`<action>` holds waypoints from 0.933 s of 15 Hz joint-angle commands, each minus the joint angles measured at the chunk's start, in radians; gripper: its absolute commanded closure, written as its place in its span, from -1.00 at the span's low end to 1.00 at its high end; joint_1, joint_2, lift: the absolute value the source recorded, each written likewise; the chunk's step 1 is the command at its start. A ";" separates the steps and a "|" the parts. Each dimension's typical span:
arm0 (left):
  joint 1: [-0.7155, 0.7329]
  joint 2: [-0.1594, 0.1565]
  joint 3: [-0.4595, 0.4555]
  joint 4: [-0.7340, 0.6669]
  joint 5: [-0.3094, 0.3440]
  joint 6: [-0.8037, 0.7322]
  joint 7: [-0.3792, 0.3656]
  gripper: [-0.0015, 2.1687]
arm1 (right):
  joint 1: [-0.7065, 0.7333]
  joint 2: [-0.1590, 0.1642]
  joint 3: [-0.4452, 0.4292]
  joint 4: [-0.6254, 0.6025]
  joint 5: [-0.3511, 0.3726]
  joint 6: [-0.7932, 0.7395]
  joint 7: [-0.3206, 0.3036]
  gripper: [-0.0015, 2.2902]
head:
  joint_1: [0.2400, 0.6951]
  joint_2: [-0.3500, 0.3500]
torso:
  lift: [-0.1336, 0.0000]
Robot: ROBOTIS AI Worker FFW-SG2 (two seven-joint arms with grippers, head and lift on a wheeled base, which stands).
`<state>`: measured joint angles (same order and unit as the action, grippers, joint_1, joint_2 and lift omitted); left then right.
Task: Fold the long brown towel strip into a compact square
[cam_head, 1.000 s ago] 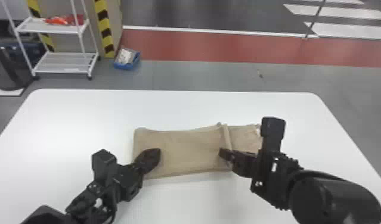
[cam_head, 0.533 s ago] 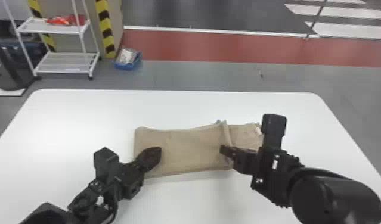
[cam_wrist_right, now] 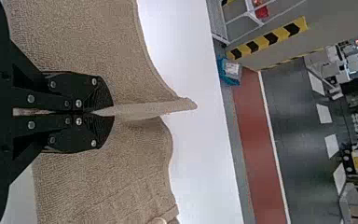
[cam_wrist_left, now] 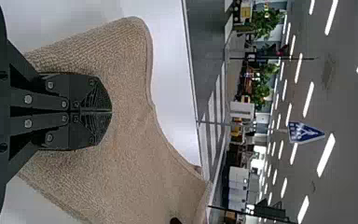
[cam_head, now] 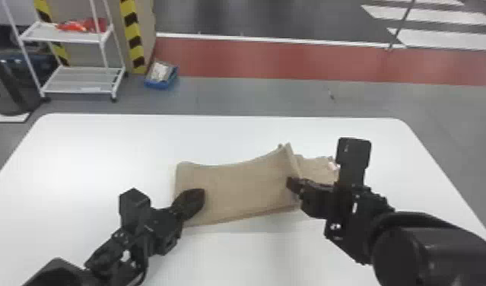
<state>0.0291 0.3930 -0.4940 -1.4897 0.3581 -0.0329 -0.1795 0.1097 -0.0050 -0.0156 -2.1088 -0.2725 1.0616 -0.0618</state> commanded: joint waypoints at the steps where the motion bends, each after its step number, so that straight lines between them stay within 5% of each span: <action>1: 0.000 0.000 -0.002 -0.001 -0.004 0.002 0.000 0.69 | 0.018 -0.023 0.051 -0.073 0.095 -0.001 0.013 0.29 | 1.00 -0.31 | -0.86; 7: 0.005 -0.002 -0.008 -0.006 -0.004 0.011 0.000 0.69 | 0.018 -0.067 0.195 -0.106 0.315 0.180 0.068 0.28 | 1.00 -0.28 | -0.86; 11: 0.008 -0.002 -0.011 -0.009 -0.013 0.011 0.002 0.69 | 0.001 -0.073 0.168 -0.062 0.315 0.269 0.082 0.27 | 1.00 -0.35 | -0.86; 14: 0.008 -0.005 -0.014 -0.015 -0.018 0.029 0.005 0.69 | 0.008 -0.073 0.154 -0.063 0.305 0.278 0.066 -0.43 | 1.00 -0.39 | -0.86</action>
<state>0.0370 0.3892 -0.5067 -1.5034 0.3420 -0.0117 -0.1746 0.1110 -0.0781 0.1481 -2.1715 0.0389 1.3411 0.0120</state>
